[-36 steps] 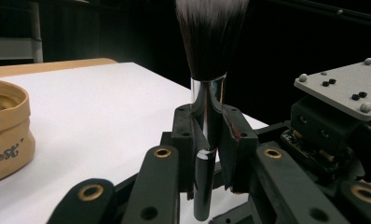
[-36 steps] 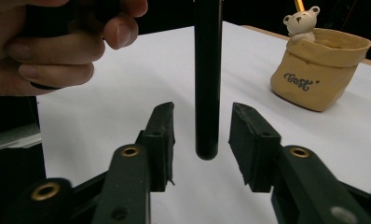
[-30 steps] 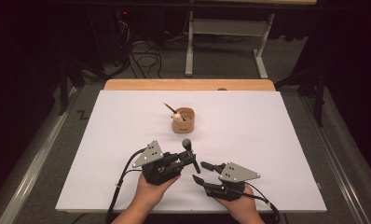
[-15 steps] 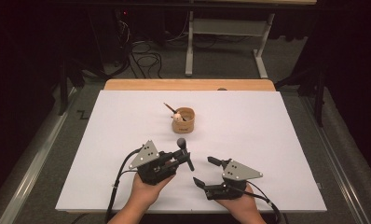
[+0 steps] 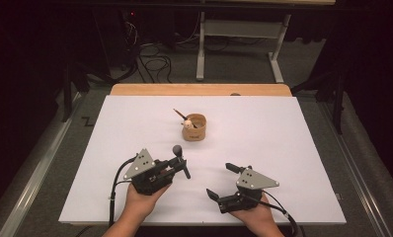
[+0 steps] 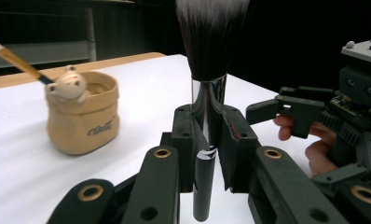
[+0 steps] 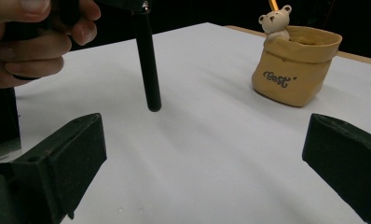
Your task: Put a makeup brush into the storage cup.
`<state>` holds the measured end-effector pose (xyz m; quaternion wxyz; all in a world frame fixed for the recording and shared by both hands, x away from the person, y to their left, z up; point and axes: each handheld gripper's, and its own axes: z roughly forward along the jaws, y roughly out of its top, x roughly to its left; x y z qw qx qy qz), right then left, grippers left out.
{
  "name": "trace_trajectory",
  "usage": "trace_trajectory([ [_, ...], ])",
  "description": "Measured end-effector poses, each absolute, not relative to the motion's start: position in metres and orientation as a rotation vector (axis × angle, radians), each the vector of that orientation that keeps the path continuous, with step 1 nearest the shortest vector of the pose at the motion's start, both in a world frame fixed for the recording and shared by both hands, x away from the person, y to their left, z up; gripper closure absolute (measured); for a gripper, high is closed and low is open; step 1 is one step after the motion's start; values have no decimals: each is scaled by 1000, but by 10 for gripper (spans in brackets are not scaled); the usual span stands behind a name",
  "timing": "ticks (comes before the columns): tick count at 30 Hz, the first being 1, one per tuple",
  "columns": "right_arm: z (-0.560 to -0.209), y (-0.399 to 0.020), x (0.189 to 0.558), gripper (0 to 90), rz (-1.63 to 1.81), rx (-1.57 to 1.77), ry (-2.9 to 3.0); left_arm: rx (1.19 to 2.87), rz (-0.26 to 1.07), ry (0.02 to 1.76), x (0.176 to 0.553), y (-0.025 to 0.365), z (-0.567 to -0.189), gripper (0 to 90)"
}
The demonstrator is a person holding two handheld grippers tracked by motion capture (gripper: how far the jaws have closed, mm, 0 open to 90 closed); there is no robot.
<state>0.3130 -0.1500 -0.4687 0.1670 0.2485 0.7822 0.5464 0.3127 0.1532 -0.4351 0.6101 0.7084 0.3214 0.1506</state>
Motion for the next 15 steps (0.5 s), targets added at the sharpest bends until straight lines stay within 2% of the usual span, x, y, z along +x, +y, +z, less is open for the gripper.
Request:
trace_trajectory([
  [15, -468, -166, 318, 4, 1538, 759, 2182, 1639, 427, 797, 310, 175, -440, 776],
])
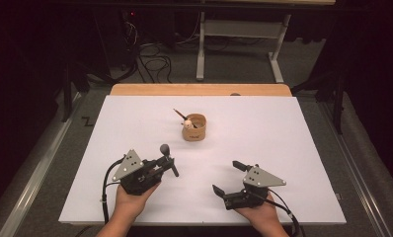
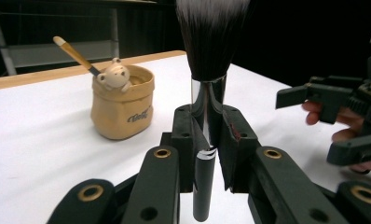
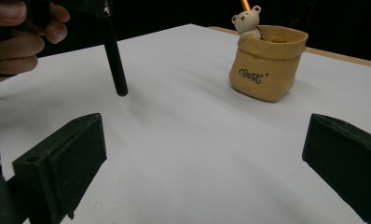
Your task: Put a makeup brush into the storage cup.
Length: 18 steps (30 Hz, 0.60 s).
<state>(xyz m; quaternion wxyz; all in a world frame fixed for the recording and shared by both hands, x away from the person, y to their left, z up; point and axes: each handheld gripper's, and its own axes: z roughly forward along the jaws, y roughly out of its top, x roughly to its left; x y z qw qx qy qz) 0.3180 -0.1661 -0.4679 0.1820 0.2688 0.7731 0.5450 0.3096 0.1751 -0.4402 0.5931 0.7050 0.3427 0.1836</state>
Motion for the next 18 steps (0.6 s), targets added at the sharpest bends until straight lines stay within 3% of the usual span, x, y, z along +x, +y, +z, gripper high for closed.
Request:
trace_trajectory([
  [18, -462, -194, 323, 4, 1537, 837, 2091, 1639, 491, 824, 305, 191, -444, 776],
])
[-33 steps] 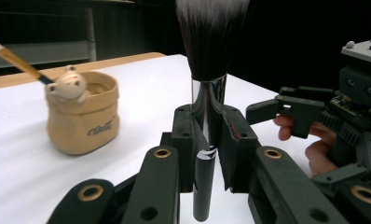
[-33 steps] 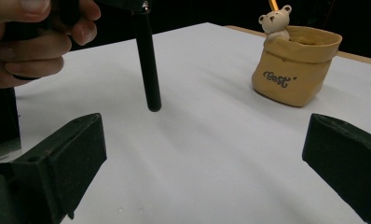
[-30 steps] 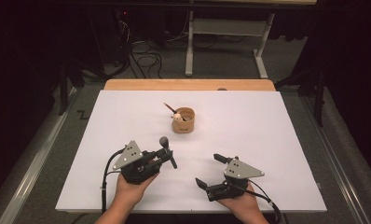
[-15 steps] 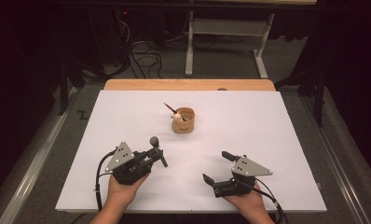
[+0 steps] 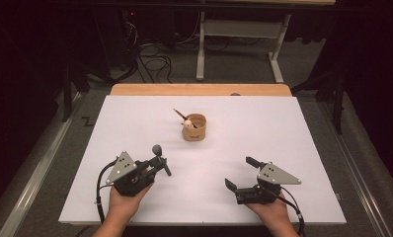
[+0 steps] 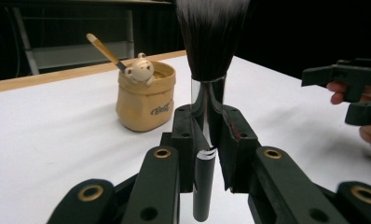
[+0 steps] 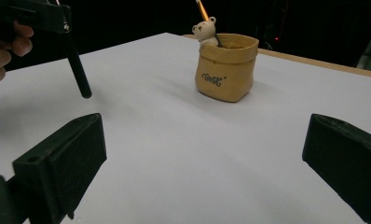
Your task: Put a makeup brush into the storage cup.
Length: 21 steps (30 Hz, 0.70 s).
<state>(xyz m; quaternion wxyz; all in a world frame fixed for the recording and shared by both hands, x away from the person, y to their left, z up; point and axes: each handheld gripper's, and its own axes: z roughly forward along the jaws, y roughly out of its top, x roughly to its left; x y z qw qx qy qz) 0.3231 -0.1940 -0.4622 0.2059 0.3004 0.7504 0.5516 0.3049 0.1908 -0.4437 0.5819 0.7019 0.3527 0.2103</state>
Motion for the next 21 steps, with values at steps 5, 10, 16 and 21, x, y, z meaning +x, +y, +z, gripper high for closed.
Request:
trace_trajectory([
  [5, -461, -204, 325, 4, 1522, 859, 2065, 1641, 509, 835, 303, 195, -445, 776],
  [10, -460, -219, 327, 4, 1497, 903, 2040, 1642, 532, 840, 304, 199, -445, 776],
  [16, -462, -231, 329, 4, 1454, 938, 2018, 1621, 545, 853, 304, 206, -443, 776],
  [21, -462, -234, 330, 3, 1439, 958, 2020, 1602, 544, 866, 305, 211, -442, 776],
])
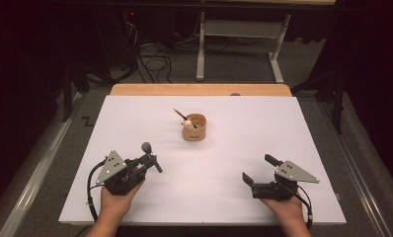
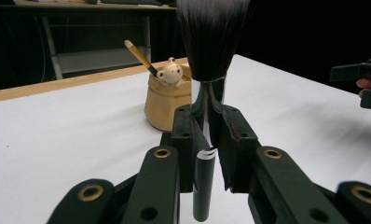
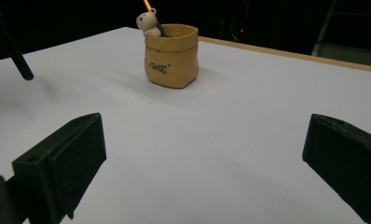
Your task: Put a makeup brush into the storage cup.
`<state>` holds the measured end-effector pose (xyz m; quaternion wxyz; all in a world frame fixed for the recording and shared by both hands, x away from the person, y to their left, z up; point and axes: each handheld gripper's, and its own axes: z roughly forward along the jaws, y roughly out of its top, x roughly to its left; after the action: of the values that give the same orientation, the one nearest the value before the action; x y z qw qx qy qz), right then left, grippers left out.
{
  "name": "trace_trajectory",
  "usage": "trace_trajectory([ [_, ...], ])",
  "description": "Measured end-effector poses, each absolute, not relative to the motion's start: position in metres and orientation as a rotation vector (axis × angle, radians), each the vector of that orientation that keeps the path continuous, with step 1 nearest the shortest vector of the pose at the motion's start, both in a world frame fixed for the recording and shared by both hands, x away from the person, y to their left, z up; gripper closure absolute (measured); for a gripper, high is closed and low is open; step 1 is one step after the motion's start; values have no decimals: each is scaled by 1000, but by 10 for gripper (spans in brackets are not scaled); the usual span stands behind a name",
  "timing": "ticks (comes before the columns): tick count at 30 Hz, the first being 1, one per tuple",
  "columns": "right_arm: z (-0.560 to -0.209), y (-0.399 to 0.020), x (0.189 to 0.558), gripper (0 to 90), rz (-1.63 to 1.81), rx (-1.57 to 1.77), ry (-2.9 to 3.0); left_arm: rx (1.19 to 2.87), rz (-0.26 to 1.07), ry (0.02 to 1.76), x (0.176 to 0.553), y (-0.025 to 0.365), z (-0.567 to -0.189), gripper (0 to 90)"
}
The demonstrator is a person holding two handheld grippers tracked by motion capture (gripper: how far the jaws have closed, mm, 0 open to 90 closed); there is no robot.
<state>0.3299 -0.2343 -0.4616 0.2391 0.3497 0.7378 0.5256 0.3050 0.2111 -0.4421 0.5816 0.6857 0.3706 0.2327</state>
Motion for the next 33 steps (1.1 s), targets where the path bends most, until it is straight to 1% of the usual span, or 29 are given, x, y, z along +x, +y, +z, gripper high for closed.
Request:
trace_trajectory([
  [11, -460, -240, 338, 3, 1413, 987, 2020, 1563, 534, 888, 311, 219, -443, 776],
  [17, -457, -246, 344, 3, 1388, 1005, 2020, 1562, 537, 886, 311, 216, -441, 776],
  [24, -456, -253, 340, 3, 1417, 984, 1983, 1559, 548, 885, 313, 213, -437, 776],
  [33, -460, -263, 337, 3, 1439, 994, 1964, 1542, 530, 895, 321, 210, -430, 777],
])
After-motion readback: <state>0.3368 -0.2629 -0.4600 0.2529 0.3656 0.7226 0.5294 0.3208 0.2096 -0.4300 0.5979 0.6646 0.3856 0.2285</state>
